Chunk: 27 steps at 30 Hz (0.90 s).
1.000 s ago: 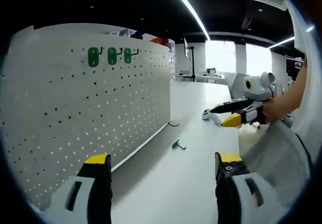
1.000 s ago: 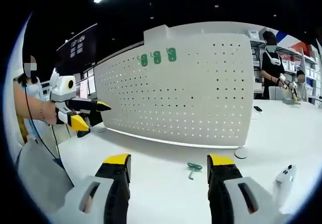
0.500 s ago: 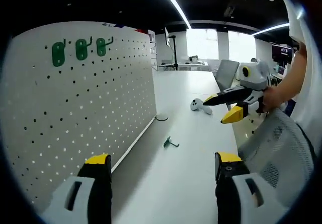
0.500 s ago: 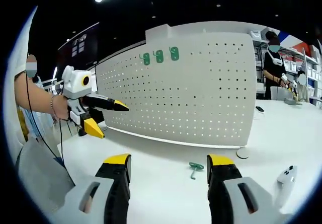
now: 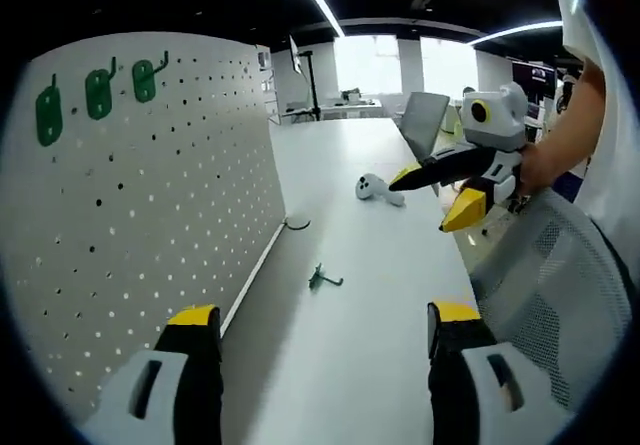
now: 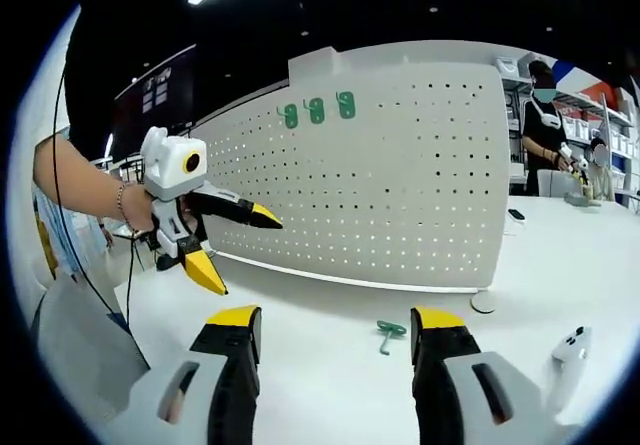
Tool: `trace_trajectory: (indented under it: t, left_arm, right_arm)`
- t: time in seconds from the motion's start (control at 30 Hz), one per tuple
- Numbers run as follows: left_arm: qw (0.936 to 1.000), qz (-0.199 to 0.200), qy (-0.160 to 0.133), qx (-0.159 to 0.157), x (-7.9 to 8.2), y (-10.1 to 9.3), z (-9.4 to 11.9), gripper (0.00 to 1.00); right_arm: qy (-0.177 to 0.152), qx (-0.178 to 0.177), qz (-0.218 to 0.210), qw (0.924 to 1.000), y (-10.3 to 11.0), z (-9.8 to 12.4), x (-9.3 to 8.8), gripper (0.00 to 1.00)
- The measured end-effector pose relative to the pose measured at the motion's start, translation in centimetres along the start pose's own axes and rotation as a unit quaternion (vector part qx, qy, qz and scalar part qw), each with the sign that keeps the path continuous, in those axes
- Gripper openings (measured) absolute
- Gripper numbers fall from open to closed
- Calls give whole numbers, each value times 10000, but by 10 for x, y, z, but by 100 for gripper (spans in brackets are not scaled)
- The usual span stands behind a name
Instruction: Insert the hook assembly into the mounting plate slot until the hook locks in place.
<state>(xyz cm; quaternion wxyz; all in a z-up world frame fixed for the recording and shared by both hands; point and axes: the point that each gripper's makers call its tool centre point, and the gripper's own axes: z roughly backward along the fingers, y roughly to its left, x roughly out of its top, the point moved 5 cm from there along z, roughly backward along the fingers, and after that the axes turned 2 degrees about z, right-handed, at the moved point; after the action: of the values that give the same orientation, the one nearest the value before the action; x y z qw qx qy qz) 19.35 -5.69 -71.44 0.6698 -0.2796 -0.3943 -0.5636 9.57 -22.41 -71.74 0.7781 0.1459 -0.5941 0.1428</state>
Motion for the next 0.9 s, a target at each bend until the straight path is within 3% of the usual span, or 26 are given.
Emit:
trace_trajectory:
  t: [0.43,0.9]
  left_arm:
    - [9982,-319,317,-404,3,7,-24,88]
    - [9908,-702,716,-913,7,8,-63,87]
  right_arm:
    - [7,-17,-22,10000,0,0,-1,58]
    - [60,29,20,10000,2,-1,-2,58]
